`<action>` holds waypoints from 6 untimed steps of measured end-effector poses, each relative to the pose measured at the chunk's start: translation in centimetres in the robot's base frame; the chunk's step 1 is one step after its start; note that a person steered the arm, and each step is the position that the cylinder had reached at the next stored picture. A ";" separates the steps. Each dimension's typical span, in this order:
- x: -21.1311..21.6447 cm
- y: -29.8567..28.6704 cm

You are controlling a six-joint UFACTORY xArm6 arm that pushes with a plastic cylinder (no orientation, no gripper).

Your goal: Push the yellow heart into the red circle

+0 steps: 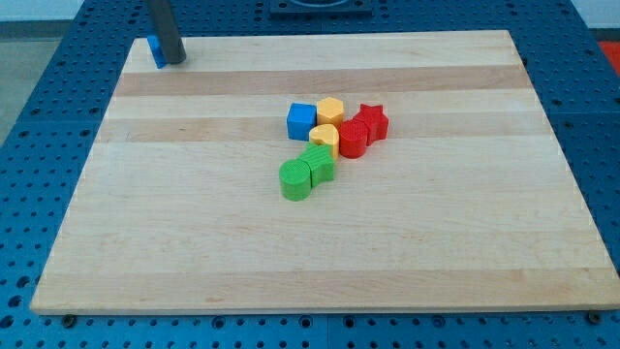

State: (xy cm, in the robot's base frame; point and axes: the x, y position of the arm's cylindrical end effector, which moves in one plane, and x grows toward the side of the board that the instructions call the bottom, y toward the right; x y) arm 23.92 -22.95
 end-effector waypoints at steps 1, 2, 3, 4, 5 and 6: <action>0.1 0.6; 2.4 4.4; 5.6 6.6; 8.6 7.1; 12.8 8.5; 16.4 11.1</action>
State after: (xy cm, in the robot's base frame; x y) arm 40.33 -11.80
